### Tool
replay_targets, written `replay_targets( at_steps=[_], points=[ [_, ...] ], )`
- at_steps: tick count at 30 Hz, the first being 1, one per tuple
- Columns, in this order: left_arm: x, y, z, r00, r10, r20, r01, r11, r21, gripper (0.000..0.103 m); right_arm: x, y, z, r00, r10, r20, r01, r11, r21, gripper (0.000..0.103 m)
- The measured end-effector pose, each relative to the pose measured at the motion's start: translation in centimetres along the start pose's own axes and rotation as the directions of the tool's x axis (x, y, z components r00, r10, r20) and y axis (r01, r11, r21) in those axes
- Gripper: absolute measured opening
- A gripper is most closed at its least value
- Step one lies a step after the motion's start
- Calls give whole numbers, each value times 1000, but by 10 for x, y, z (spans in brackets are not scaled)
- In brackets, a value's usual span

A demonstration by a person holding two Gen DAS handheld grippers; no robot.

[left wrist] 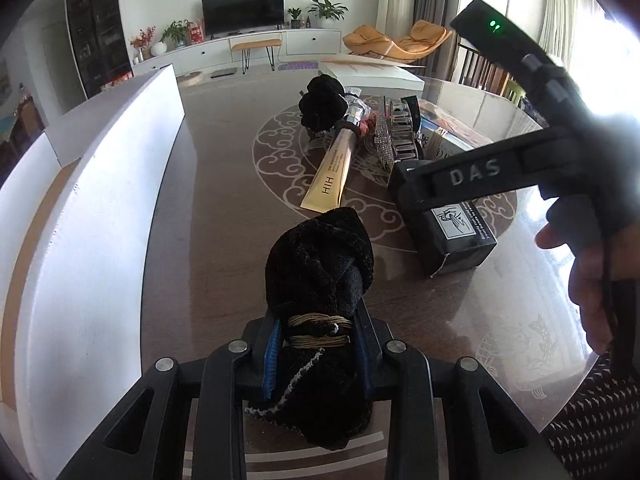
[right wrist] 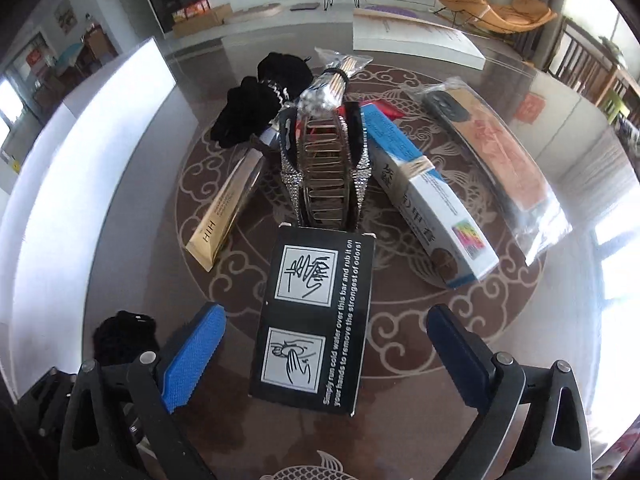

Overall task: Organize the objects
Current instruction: 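Carry the scrunchie to the bin with the left tool while the right tool carries the black soap box, then open both tools to drop the scrunchie and soap box into the bin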

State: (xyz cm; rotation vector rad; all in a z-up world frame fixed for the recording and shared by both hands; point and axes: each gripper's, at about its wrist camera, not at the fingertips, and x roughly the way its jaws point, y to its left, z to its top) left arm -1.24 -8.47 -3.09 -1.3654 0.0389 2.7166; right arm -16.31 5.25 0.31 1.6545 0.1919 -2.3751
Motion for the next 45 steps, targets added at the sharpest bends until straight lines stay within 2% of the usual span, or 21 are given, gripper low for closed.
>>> replay_targets(
  at_steps=[1, 2, 4, 6, 9, 13, 16, 19, 23, 25, 28, 31, 33, 35, 37, 38, 40, 42, 45],
  points=[
    [-4, 1, 1, 1000, 0, 9, 0, 1000, -1, 30, 5, 1, 0, 1000, 3, -19, -3, 1000, -3, 87],
    [-7, 2, 2, 1000, 0, 16, 0, 1000, 0, 30, 9, -1, -2, 999, 18, -38, -17, 1000, 7, 81],
    [-10, 5, 4, 1000, -9, 21, 9, 1000, -3, 30, 14, -9, -6, 996, 54, -69, -51, 998, 35, 61],
    [-12, 9, 3, 999, -27, 20, 27, 999, -22, 30, 14, -17, -12, 994, 94, -55, -92, 995, 27, 60],
    [-24, 16, 3, 998, -50, 31, 51, 998, -48, 30, -1, -24, -21, 995, 90, -29, -90, 996, 17, 59],
    [-58, 36, 12, 994, -66, 87, 73, 994, -78, 30, -31, -26, -24, 979, 204, 21, -205, 978, 47, 59],
    [-93, 69, 18, 988, -57, 147, 77, 988, -131, 30, -58, -14, -23, 938, 340, 65, -345, 936, 74, 59],
    [-122, 113, 21, 982, 30, 187, 6, 982, -189, 30, -84, 31, -12, 887, 448, 114, -454, 891, 32, 59],
    [-131, 179, 15, 971, 180, 155, -129, 948, -292, 30, -124, 115, -3, 809, 575, 123, -568, 818, -93, 59],
    [-125, 208, 9, 964, 238, 115, -190, 926, -327, 30, -132, 163, 3, 784, 613, 95, -595, 787, -162, 59],
    [-110, 236, -2, 953, 299, 47, -265, 901, -344, 30, -129, 227, 4, 785, 617, 53, -589, 771, -242, 59],
    [-93, 253, -12, 942, 333, -38, -325, 882, -342, 34, -113, 270, 0, 793, 608, 14, -580, 762, -288, 60],
    [-82, 256, -16, 925, 370, -89, -378, 860, -344, 47, -99, 286, -6, 815, 579, -14, -554, 772, -310, 61],
    [-80, 254, -18, 911, 401, -95, -408, 843, -350, 70, -92, 285, -9, 839, 544, 10, -515, 801, -305, 66],
    [-86, 241, -17, 909, 414, -55, -406, 844, -351, 73, -98, 268, -11, 831, 552, 75, -510, 808, -293, 80],
    [-90, 231, -14, 911, 412, -33, -397, 850, -346, 73, -104, 256, -11, 833, 542, 114, -494, 821, -287, 84],
    [-93, 210, 1, 929, 369, 27, -339, 879, -337, 73, -115, 228, -14, 837, 510, 196, -454, 849, -270, 97],
    [-101, 177, 13, 956, 278, 94, -237, 921, -310, 77, -123, 195, -22, 853, 451, 262, -398, 888, -232, 103],
    [-102, 112, 21, 984, 91, 156, -56, 975, -214, 96, -126, 131, -42, 883, 308, 355, -281, 951, -128, 103]
  ],
)
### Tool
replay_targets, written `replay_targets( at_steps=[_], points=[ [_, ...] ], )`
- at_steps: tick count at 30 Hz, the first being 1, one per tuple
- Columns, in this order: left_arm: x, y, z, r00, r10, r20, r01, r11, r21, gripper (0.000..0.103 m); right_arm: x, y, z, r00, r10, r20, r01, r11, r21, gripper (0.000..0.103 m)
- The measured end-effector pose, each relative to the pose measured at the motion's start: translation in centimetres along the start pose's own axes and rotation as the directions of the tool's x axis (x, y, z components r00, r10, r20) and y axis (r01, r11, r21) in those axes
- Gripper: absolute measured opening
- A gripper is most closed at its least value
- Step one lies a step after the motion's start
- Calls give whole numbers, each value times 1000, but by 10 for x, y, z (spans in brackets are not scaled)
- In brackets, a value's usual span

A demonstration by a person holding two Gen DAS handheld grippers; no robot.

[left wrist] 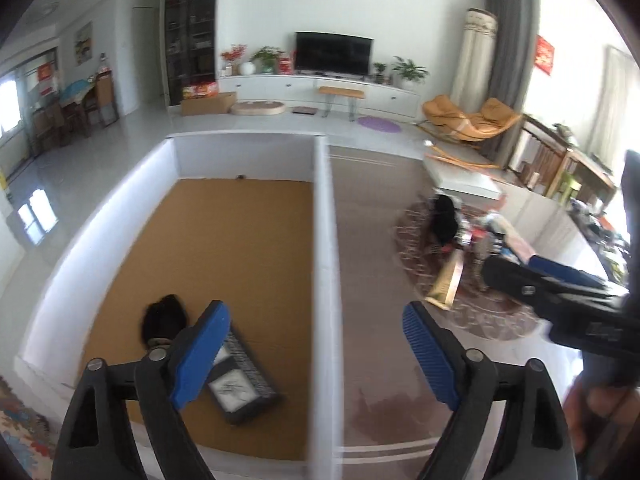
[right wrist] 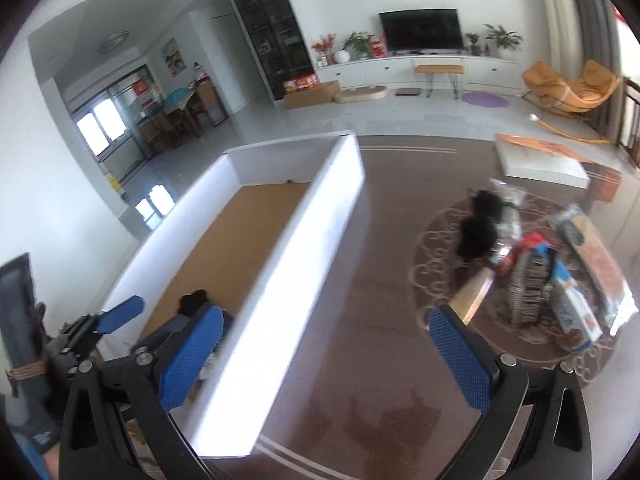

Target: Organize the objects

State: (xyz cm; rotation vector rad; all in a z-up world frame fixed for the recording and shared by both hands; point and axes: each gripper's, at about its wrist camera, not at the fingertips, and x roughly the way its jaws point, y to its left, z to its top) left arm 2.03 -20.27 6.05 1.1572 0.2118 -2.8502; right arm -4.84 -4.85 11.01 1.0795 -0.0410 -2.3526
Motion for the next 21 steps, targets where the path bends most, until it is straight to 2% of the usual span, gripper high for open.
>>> replay_targets(
  at_steps=[1, 2, 3, 4, 5, 6, 8, 10, 12, 16, 20, 21],
  points=[
    [5, -20, 1, 997, -77, -18, 78, 997, 20, 103, -5, -22, -11, 998, -65, 11, 65, 998, 27, 103],
    [12, -41, -7, 986, -160, -52, 162, 986, 31, 103, -9, -45, -21, 991, -135, 10, 135, 990, 50, 103],
    [24, -61, -16, 967, -232, -105, 236, 971, 35, 103, -7, -72, -31, 977, -212, -5, 212, 975, 66, 103],
    [38, -79, -26, 952, -264, -156, 273, 961, 37, 103, -7, -94, -45, 957, -289, -28, 290, 954, 81, 103],
    [54, -94, -37, 946, -264, -191, 277, 960, 46, 103, -14, -113, -59, 935, -351, -50, 354, 930, 95, 103],
    [69, -109, -45, 948, -241, -208, 259, 964, 64, 103, -17, -133, -72, 914, -401, -68, 406, 908, 107, 103],
    [96, -125, -59, 962, -160, -219, 188, 975, 115, 103, -18, -167, -96, 873, -476, -105, 486, 867, 114, 103],
    [115, -135, -65, 974, -101, -205, 134, 979, 156, 103, -16, -194, -109, 845, -520, -124, 533, 838, 115, 103],
    [128, -145, -67, 982, -51, -184, 88, 976, 202, 103, -14, -211, -119, 836, -533, -133, 548, 828, 123, 103],
    [146, -157, -62, 987, 2, -162, 44, 960, 278, 103, -9, -233, -120, 835, -535, -129, 550, 822, 151, 103],
    [163, -165, -54, 981, -12, -193, 62, 966, 251, 103, -3, -242, -122, 823, -552, -137, 568, 811, 144, 103],
    [167, -167, -53, 978, -22, -207, 73, 968, 242, 103, -2, -242, -122, 826, -546, -139, 563, 814, 145, 103]
  ],
)
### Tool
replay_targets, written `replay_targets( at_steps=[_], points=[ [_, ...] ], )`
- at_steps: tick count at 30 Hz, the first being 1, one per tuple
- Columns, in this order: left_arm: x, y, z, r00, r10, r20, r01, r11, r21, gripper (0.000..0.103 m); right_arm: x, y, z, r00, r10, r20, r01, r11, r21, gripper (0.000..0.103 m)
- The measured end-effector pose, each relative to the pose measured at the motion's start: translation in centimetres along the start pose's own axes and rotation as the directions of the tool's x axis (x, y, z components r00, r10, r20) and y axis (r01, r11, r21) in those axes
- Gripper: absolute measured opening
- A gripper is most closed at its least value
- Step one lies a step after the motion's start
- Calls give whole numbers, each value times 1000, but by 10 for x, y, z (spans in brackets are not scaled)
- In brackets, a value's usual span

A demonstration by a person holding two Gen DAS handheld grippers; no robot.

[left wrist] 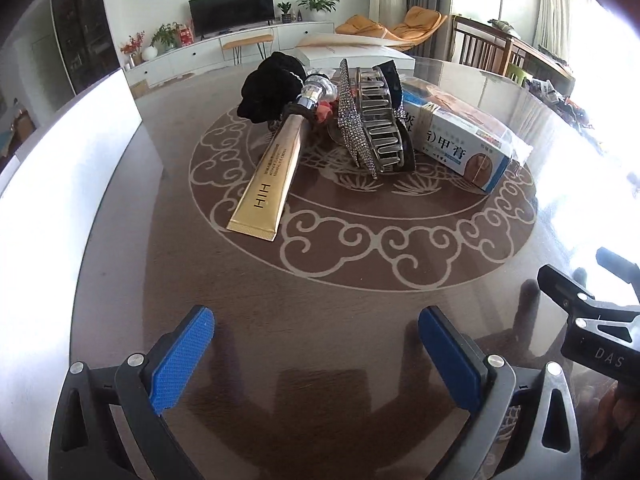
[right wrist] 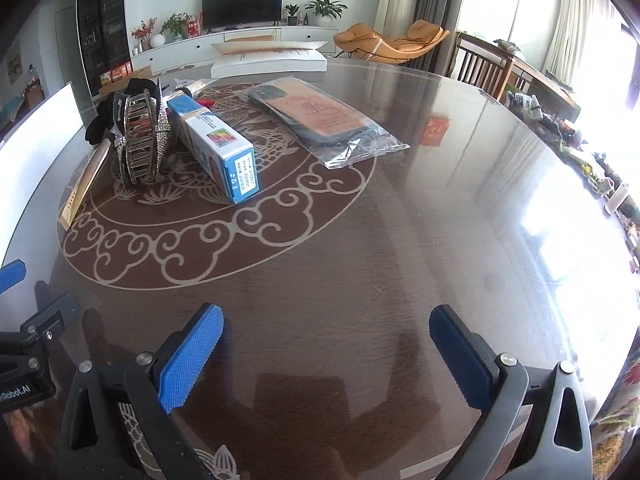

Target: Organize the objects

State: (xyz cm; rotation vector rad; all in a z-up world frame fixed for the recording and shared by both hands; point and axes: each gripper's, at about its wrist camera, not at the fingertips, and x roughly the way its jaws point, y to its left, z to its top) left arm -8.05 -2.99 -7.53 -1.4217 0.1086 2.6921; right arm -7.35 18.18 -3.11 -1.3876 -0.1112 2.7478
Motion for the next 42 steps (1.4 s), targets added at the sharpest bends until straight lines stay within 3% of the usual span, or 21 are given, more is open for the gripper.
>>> replay_targets(
  at_steps=[6, 8, 42],
  points=[
    [13, -8, 14, 1000, -9, 24, 8, 1000, 28, 103, 10, -7, 2, 997, 72, -24, -71, 996, 45, 103],
    [16, -6, 16, 1000, -18, 23, 18, 1000, -3, 103, 11, -5, 3, 997, 72, -24, -71, 997, 39, 103],
    [17, -7, 15, 1000, -13, 22, 13, 1000, -2, 103, 7, -3, -1, 996, 84, -15, -83, 996, 36, 103]
  ],
)
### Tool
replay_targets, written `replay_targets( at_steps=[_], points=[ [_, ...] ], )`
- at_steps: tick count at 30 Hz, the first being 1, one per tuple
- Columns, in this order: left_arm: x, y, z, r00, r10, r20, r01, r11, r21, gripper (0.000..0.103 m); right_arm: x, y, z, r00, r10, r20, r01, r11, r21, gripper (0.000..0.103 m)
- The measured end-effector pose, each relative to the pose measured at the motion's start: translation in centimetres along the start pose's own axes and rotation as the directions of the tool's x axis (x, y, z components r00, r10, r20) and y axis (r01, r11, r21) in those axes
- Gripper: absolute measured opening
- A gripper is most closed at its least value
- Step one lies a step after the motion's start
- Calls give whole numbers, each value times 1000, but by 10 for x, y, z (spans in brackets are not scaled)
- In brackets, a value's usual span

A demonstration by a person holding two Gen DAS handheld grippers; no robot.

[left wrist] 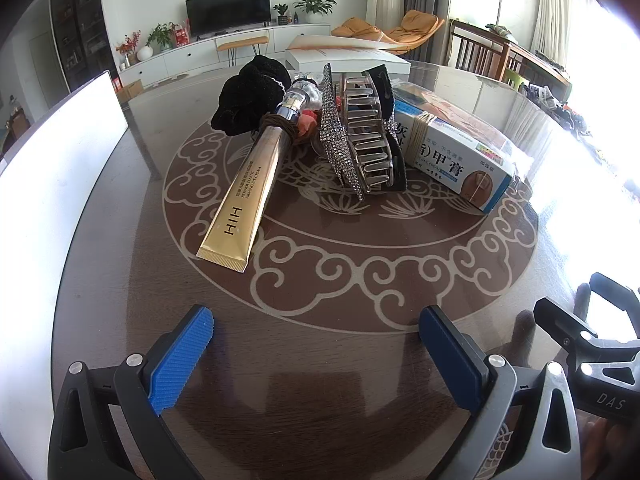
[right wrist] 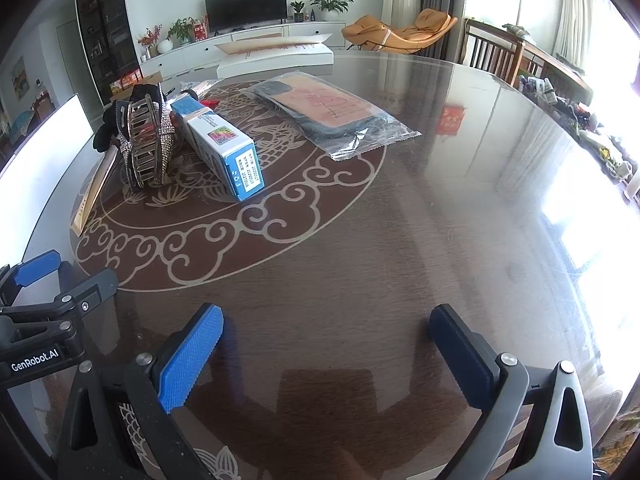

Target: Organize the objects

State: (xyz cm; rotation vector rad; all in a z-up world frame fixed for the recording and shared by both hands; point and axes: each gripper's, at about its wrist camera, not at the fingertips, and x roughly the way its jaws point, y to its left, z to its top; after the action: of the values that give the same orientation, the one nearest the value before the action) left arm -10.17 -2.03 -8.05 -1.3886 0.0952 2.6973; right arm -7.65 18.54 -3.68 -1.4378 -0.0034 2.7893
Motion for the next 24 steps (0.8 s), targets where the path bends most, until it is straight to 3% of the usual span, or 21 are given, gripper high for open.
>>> replay_targets(
  at_steps=[24],
  points=[
    [0, 0, 0, 1000, 0, 0, 0, 1000, 0, 103, -1, 0, 0, 1000, 6, 3, -6, 1000, 4, 103]
  ],
)
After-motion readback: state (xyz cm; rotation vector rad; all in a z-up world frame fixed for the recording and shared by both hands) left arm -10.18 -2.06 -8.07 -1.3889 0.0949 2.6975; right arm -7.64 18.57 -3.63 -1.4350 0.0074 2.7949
